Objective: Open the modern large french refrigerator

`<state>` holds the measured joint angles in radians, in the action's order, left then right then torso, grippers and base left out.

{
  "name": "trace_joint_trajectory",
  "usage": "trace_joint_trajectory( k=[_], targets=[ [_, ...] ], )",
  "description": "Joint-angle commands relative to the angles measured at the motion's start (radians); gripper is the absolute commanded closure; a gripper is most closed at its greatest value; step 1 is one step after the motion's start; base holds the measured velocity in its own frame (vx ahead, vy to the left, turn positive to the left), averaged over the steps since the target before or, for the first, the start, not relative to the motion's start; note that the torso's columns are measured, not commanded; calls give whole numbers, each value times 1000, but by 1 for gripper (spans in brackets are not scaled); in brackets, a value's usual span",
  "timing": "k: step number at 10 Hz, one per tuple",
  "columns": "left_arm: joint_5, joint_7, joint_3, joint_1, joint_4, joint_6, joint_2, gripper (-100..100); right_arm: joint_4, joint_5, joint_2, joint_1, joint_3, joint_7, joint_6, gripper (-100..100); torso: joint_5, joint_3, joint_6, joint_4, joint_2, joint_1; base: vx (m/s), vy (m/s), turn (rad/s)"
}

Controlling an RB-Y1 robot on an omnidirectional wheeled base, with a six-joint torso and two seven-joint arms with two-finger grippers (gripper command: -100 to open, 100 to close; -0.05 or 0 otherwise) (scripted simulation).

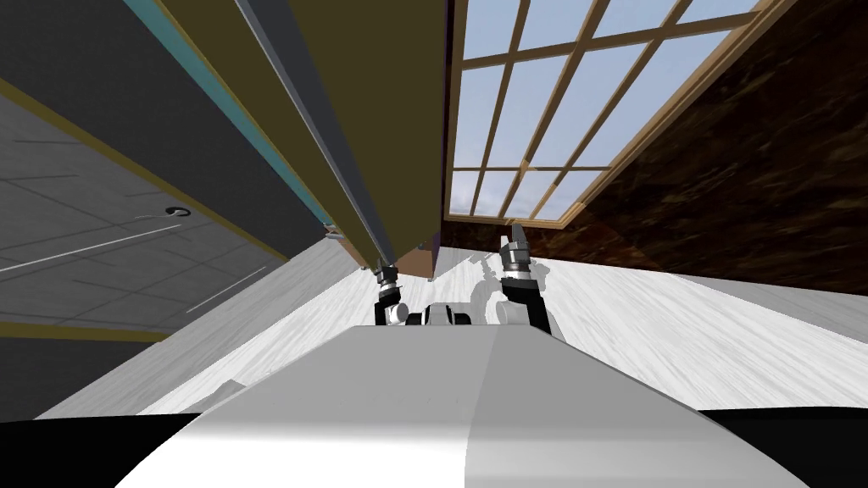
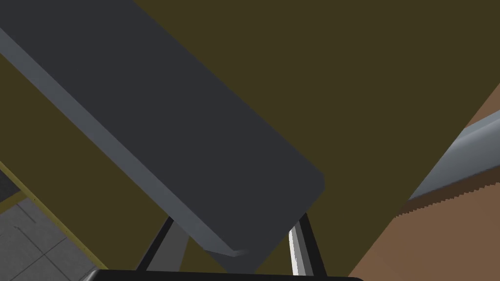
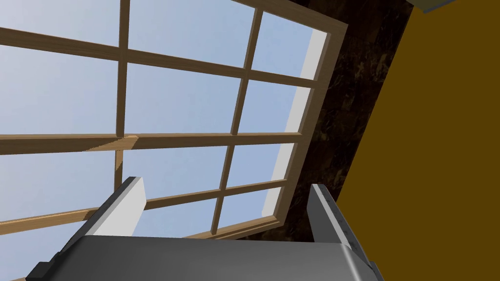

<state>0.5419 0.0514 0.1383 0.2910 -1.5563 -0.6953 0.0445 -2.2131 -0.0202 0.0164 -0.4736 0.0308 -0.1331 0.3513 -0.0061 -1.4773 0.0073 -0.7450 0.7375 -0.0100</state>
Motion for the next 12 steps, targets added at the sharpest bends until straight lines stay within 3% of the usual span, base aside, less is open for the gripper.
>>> trace_joint_trajectory(
  k=[1, 2, 4, 12],
  targets=[
    [27, -28, -20, 16, -43, -26, 2, 100, 0, 0, 0, 0, 0, 0, 0, 0, 0, 1, -1, -1, 2, 1, -11, -276, 126],
    [41, -40, -16, 35, -74, 26, -1, -100, 0, 0, 0, 0, 0, 0, 0, 0, 0, 3, -4, -2, 5, 4, 2, -126, 95],
    [59, -62, -16, 48, -125, 67, 0, -100, 0, 0, 1, 0, -1, 0, 0, 0, 5, 1, -7, 0, 2, 20, -4, 10, 28],
    [104, -118, -16, 79, -256, 170, 2, -100, 0, 0, 1, 0, -1, 0, 0, 0, -2, 7, -5, -6, 13, 0, 8, 3, 26]
  ],
)
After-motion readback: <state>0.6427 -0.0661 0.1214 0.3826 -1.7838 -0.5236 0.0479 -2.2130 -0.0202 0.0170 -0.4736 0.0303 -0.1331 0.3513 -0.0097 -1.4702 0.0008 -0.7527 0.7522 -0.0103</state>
